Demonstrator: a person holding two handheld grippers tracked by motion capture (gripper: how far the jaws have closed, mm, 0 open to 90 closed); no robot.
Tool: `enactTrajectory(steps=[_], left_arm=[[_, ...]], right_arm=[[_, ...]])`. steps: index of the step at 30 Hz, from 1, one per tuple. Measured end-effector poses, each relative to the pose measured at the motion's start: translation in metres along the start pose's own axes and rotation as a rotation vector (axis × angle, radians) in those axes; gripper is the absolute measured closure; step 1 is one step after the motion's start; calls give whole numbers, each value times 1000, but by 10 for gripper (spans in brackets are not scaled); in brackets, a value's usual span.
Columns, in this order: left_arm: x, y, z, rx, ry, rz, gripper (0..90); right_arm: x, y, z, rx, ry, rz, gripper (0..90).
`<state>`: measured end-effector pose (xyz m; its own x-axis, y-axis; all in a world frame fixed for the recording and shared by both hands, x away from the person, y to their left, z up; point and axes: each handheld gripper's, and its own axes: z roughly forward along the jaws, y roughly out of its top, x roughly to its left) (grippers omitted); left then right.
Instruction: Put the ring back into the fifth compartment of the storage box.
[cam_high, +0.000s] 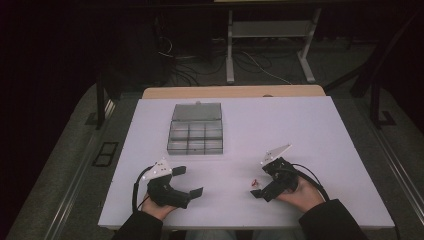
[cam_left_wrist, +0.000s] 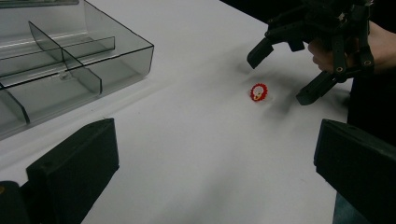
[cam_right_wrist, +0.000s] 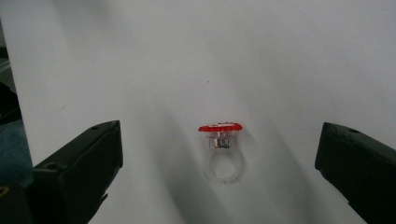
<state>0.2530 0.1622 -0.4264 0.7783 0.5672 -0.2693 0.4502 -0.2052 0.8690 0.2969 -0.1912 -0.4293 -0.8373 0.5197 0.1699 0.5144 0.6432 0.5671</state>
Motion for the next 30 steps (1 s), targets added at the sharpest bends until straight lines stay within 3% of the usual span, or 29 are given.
enactTrajectory(steps=[10,12,30], left_arm=[[0,0,0,0,-1,0,0],[0,0,0,0,0,0,0],[0,0,0,0,-1,2,0]], right_arm=[[1,1,6,34,-8,-5,5],[1,2,7,37,-2,-16,120],[2,5,8,41,-17,-36,424]])
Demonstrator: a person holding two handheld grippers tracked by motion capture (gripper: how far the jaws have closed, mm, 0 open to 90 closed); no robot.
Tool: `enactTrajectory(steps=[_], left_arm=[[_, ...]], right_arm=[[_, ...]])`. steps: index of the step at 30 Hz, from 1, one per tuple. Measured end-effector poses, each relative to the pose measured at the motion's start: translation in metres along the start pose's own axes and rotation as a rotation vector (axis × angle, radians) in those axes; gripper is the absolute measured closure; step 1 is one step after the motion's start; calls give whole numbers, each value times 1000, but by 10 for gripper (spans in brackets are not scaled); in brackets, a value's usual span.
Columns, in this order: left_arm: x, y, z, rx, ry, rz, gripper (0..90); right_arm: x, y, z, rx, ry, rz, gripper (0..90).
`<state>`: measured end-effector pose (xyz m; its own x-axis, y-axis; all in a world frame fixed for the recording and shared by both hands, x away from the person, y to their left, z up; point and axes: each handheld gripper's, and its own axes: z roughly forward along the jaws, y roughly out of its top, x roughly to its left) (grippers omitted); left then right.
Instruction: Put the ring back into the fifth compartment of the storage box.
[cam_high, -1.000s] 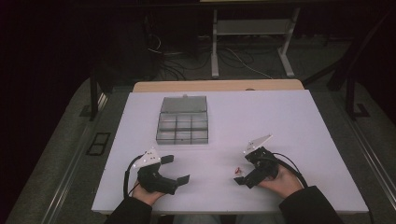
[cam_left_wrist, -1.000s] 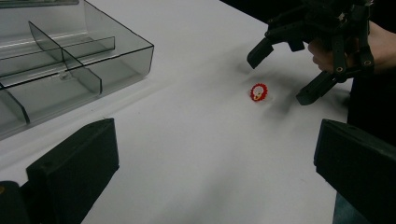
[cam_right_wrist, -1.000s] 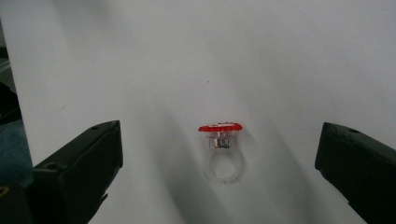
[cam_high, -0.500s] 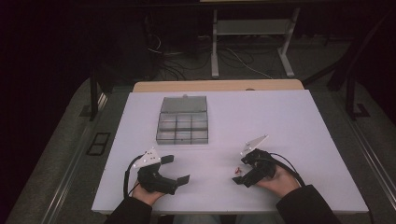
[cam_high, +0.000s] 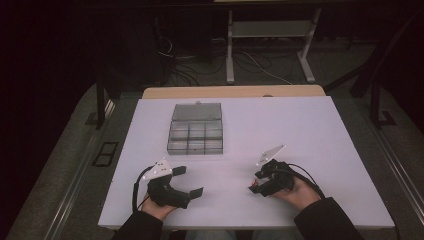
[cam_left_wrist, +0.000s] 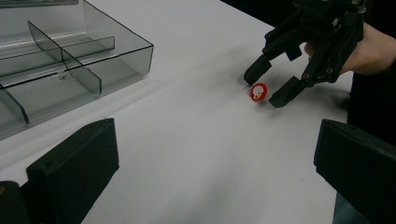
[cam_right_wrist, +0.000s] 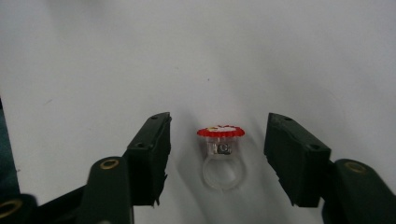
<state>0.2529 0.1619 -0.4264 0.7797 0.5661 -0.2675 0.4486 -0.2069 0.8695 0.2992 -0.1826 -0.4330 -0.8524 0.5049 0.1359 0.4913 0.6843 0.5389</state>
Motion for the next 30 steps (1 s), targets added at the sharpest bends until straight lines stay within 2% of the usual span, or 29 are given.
enactTrajectory(steps=[10,16,30], left_arm=[[0,0,0,0,2,-1,0],[0,0,0,-1,4,2,0],[0,0,0,-1,3,2,0]], right_arm=[[1,0,1,13,-41,-47,648],[0,0,1,16,-36,-45,684],[-2,6,-3,5,23,-29,694]])
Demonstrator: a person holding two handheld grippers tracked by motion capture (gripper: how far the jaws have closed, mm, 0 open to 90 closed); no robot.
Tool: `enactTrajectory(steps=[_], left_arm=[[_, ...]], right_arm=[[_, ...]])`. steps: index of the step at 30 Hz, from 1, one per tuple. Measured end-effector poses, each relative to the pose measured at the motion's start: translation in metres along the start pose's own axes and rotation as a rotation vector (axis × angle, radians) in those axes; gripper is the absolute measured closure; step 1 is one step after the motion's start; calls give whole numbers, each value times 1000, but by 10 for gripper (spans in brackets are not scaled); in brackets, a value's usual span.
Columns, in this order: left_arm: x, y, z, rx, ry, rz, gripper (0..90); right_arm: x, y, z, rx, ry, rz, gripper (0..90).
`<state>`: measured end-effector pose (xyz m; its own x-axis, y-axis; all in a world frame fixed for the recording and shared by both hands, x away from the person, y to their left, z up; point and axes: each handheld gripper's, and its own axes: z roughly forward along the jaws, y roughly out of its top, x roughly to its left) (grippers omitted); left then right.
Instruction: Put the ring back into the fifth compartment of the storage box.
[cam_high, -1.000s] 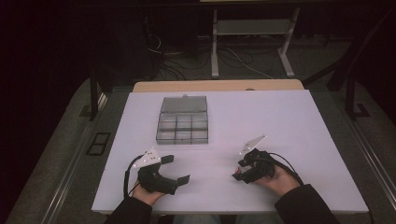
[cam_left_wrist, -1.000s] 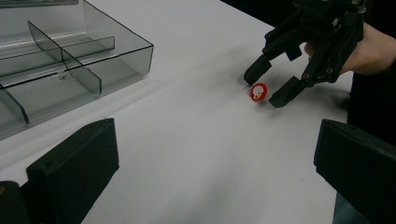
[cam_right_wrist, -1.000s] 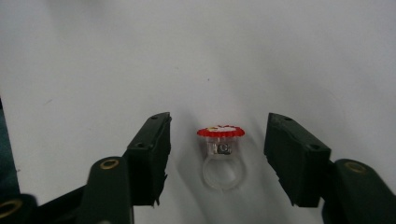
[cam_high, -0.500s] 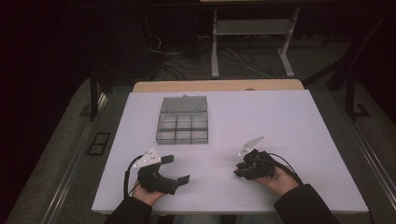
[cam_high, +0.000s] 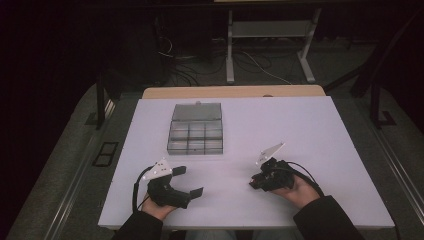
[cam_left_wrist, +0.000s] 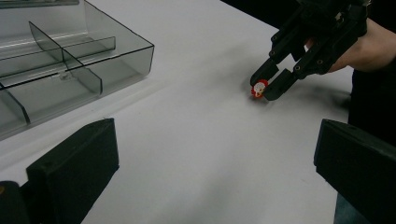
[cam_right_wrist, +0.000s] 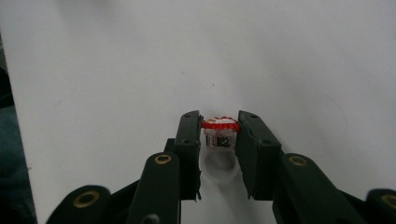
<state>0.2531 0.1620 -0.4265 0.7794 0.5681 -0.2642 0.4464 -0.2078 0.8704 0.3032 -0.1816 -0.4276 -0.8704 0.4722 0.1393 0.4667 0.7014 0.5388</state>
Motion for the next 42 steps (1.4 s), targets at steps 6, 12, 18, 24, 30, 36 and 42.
enactTrajectory(steps=[6,12,18,24,30,36,42], left_arm=[[0,0,0,-1,0,-4,0],[0,0,0,-1,-1,-5,0],[0,0,0,-1,0,-5,0],[0,0,0,-1,-1,-4,0],[0,0,0,-2,-2,-4,0],[0,0,0,-2,-4,-6,0],[0,0,0,-3,-6,-5,0]], right_arm=[[-1,5,-4,-24,22,6,694],[-2,10,-10,-33,24,7,694],[-3,18,-15,-39,25,-11,694],[-4,28,-20,-49,28,-25,694],[-4,41,-23,-55,30,-44,694],[-6,52,-25,-68,42,-54,693],[-8,62,-26,-81,49,-65,693]])
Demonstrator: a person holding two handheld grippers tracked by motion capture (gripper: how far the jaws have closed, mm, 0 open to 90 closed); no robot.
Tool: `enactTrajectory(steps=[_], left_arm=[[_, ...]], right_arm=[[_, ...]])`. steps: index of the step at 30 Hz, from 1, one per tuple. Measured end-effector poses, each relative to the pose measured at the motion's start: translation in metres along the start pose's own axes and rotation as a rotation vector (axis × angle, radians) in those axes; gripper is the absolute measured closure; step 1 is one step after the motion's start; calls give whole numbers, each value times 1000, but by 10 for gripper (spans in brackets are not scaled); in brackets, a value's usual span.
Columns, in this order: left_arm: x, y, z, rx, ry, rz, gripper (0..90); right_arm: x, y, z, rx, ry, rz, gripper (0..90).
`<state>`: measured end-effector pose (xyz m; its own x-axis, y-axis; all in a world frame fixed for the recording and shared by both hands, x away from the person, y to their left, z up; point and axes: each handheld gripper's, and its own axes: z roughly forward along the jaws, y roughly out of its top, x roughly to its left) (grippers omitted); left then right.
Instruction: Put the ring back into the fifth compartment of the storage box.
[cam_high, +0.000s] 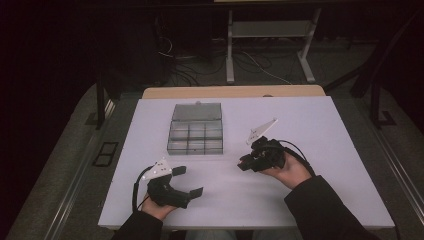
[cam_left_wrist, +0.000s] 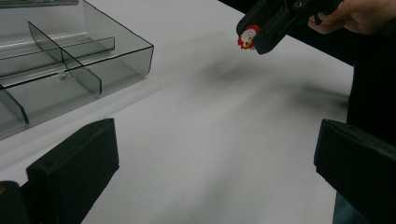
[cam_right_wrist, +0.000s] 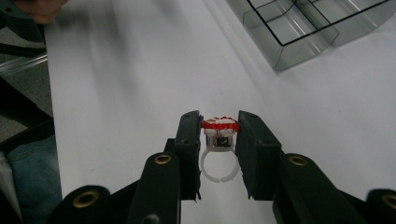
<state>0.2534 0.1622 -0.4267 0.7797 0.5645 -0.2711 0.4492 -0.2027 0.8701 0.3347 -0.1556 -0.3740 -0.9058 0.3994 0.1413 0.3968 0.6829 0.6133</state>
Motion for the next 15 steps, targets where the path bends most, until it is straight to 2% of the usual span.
enactTrajectory(steps=[15], left_arm=[[0,0,0,0,-2,-2,0]], right_arm=[[-4,21,3,-13,12,-13,694]])
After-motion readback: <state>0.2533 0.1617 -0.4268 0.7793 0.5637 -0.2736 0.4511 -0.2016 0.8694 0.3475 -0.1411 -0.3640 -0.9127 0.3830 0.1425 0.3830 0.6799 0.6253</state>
